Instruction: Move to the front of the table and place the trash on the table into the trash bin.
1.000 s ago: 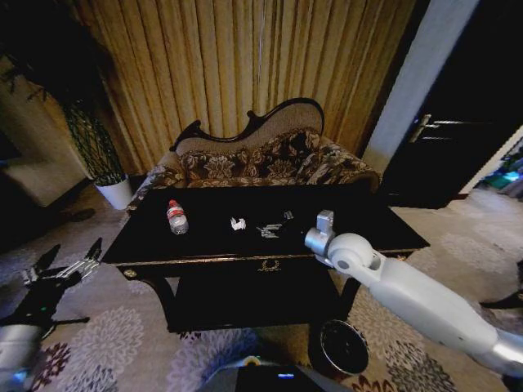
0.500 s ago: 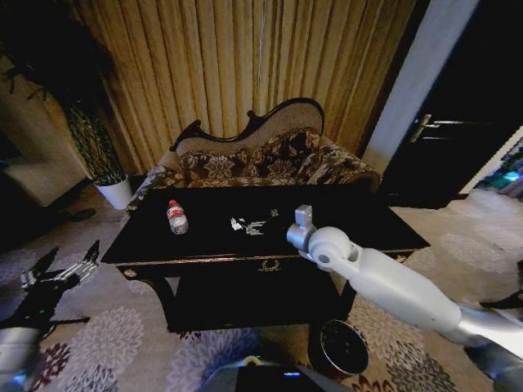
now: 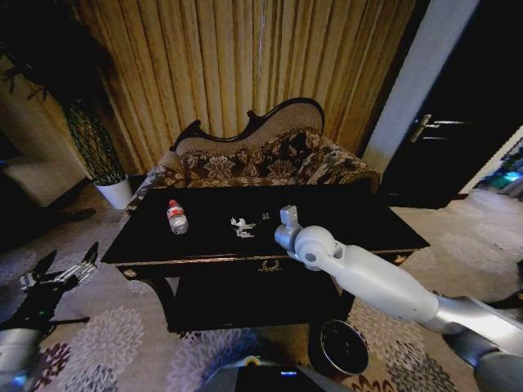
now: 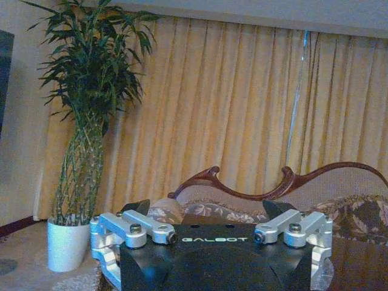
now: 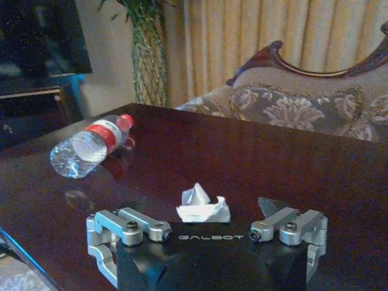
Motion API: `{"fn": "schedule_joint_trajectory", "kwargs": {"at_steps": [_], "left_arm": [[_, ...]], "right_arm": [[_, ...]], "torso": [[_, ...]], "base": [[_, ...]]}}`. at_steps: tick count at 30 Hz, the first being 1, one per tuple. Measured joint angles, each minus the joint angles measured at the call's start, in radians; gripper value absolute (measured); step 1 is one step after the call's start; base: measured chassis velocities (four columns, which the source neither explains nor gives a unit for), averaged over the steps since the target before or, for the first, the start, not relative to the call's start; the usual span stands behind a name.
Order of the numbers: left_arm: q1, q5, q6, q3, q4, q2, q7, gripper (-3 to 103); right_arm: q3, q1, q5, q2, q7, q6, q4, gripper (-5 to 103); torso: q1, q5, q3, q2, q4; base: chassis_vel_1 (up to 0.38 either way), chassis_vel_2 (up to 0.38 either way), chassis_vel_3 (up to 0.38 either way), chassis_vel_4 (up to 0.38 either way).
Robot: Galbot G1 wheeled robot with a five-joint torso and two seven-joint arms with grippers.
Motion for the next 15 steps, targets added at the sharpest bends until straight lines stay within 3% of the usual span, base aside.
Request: {"fn": "schedule_joint_trajectory", "kwargs": {"at_steps": [3, 15], "left_arm": [[-0.001, 0.001, -0.001, 0.002, 0.001, 0.000, 0.000, 100], [0.000, 0.002, -0.002, 0.003, 0.001, -0.002, 0.001, 100]], "right_arm": [[-0.003, 0.005, 0.021, 0.010, 0.040, -0.019, 0.004, 100], [-0.018, 0.012, 0.026, 0.068, 0.059, -0.029, -0.024, 100]], "torso": [[0.000, 0.0000, 0.000, 0.000, -0.0001], [0.000, 0.0000, 0.000, 0.000, 0.0000]], "base": [[0.000, 0.000, 0.000, 0.000], [0.000, 0.000, 0.000, 0.000]]}}
